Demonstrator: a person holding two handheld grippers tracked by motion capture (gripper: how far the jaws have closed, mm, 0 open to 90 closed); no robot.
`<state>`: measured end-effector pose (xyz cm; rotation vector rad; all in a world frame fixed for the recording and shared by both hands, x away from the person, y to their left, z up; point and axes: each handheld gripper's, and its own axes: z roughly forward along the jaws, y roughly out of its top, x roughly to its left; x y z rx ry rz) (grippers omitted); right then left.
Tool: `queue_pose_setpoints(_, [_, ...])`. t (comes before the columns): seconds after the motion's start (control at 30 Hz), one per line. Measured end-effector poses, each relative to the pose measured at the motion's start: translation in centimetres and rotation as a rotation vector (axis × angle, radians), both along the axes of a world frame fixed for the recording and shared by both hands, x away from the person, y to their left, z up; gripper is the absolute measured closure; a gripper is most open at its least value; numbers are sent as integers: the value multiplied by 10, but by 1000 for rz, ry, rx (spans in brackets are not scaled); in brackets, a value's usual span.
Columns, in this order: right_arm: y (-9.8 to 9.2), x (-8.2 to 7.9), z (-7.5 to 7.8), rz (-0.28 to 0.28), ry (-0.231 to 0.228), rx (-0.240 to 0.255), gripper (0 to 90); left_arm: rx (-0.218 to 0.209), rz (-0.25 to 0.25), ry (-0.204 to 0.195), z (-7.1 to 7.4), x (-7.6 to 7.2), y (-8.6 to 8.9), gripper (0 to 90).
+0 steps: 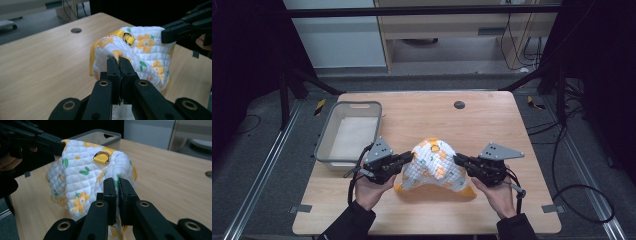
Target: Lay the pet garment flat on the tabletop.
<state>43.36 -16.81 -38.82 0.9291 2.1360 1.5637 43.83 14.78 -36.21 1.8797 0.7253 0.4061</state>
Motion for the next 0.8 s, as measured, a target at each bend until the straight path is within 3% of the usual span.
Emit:
queue_pose_setpoints(0.1, [0, 2, 8, -10, -20, 22, 850, -19, 10, -26, 14, 1, 0, 881])
queue_pose_setpoints(0.2, [5, 13, 14, -42, -45, 23, 848, -11, 44, -53, 22, 10, -2, 880])
queue_pose_setpoints(0.27, [6, 19, 14, -62, -46, 21, 847, -9, 81, -57, 22, 23, -5, 879])
queue_pose_setpoints(0.33, [9, 36, 10, -117, -47, 8, 841, -2, 140, -61, 17, 40, -9, 865])
queue_pose_setpoints(0.37, [12, 53, 1, -182, -37, -24, 828, 10, 226, -62, 7, 58, -13, 745])
queue_pose_setpoints(0.4, [12, 53, 1, -182, -37, -24, 828, 10, 226, -62, 7, 58, -13, 649])
queue_pose_setpoints(0.43, [14, 61, -4, -214, -39, -49, 803, 13, 255, -47, 1, 66, -14, 649])
queue_pose_setpoints(0.5, [16, 78, -19, -292, -9, -114, 691, 12, 283, -3, -8, 77, -13, 525])
queue_pose_setpoints(0.63, [10, 79, -24, -311, 1, -124, 616, 10, 285, 7, -18, 74, -4, 443])
queue_pose_setpoints(0.8, [-6, 63, -19, -285, -6, -125, 531, 27, 275, 7, -20, 58, 17, 382])
